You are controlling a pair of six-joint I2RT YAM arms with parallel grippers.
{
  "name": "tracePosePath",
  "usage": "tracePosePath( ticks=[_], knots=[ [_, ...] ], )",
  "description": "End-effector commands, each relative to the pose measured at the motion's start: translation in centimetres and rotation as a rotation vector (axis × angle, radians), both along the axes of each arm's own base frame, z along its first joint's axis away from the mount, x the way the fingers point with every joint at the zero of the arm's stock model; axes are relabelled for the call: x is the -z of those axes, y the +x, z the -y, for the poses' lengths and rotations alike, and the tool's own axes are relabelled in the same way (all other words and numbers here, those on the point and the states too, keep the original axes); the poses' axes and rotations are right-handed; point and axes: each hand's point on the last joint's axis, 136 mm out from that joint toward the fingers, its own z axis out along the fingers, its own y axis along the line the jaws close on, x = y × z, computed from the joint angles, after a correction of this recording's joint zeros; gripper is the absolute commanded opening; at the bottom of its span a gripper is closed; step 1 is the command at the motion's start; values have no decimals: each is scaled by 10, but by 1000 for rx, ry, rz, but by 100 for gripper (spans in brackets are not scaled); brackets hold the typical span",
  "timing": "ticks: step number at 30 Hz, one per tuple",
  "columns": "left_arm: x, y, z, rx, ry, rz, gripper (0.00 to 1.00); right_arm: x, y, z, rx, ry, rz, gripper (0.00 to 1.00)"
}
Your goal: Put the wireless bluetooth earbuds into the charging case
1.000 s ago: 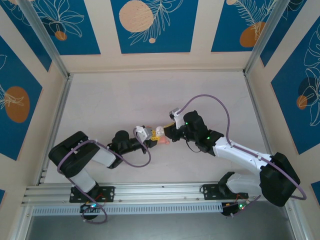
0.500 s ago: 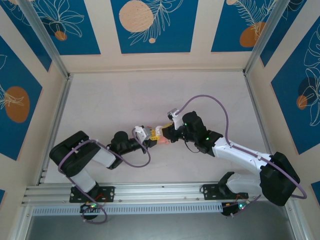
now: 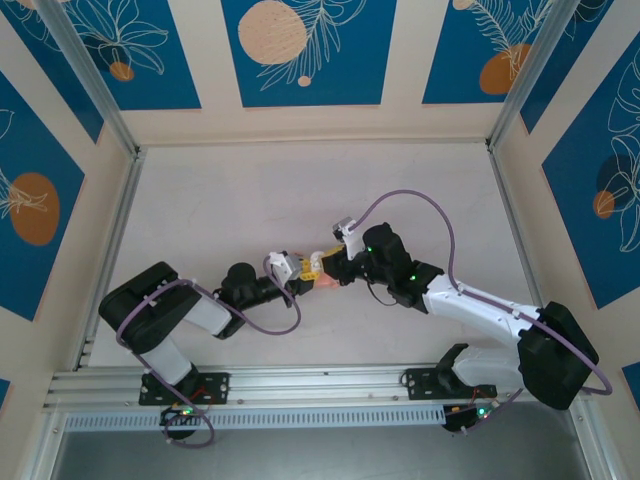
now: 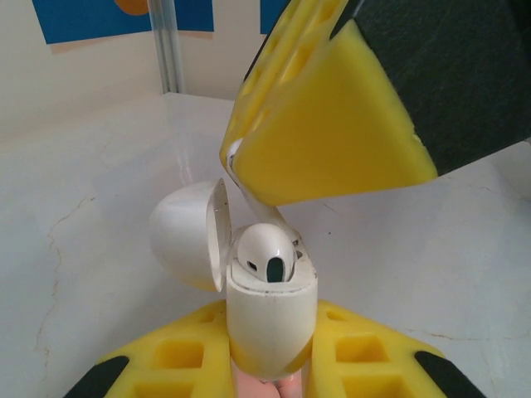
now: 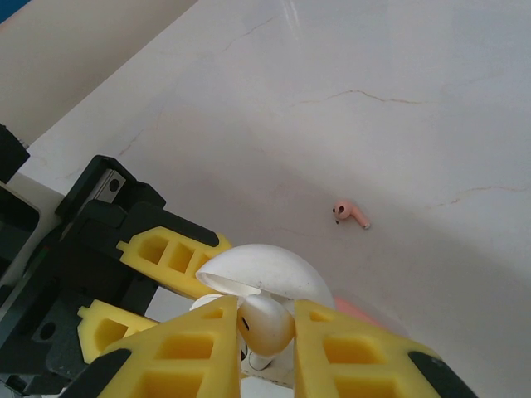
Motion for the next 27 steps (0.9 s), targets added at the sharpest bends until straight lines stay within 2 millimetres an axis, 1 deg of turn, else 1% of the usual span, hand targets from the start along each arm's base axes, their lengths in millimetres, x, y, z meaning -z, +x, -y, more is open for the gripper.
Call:
tracePosePath(
  ticks=[1,13,20,24,27],
  knots=[
    [-17,-1,0,-11,-49,37,19,3,-5,-5,-25,6,4,19],
    [-32,0,-1,-19,-81,60,19,3,-15,-9,-70,15,2,20],
    [-30,-1,0,-12,-74,60,19,-5,-17,-11,-82,46,-9,33],
    [-28,-2,0,-8,-69,60,19,-13,-17,-11,-86,77,-17,44],
    [-28,-2,0,-6,-68,63,19,-20,-16,-9,-83,100,-18,49]
  ],
)
